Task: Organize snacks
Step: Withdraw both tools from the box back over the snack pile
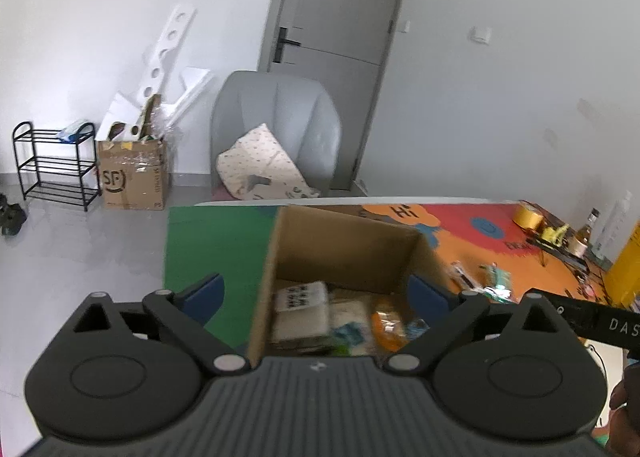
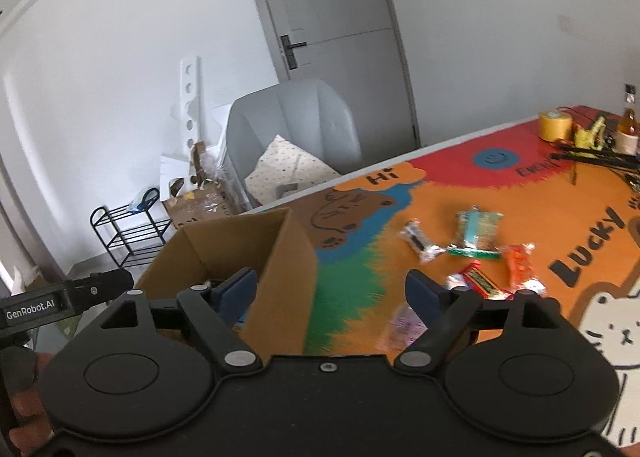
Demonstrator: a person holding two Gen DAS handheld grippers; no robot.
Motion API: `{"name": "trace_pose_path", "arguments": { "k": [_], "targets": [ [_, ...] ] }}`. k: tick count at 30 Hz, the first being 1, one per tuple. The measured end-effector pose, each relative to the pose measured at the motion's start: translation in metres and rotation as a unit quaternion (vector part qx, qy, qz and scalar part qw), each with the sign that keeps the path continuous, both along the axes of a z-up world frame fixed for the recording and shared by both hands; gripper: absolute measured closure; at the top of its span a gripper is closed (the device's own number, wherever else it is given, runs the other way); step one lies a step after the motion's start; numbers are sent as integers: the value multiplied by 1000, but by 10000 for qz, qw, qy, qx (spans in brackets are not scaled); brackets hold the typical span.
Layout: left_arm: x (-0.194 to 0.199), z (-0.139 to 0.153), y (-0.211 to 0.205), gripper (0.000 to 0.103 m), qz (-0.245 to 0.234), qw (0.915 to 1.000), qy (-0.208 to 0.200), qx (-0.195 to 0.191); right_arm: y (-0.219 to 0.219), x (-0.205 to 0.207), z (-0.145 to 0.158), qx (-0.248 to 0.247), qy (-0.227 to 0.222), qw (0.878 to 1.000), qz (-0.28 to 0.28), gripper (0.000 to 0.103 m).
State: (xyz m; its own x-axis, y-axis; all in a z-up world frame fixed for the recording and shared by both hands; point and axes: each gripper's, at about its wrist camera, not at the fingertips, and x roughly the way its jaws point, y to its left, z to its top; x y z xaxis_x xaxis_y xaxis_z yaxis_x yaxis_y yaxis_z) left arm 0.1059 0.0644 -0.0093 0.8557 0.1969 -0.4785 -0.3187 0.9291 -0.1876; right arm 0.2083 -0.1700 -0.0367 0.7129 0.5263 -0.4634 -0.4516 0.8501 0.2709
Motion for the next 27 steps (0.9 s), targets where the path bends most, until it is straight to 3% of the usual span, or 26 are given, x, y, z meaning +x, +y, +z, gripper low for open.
{"name": "trace_pose_path", "arguments": {
  "k": [9, 27],
  "targets": [
    [16, 1, -45, 4, -469, 9988, 41, 122, -44, 2, -6, 143, 72, 9992, -364, 11],
    [51, -6, -132, 4, -1025, 9943, 120, 261, -126, 12, -32, 352, 222, 9952, -891, 7]
  ]
}}
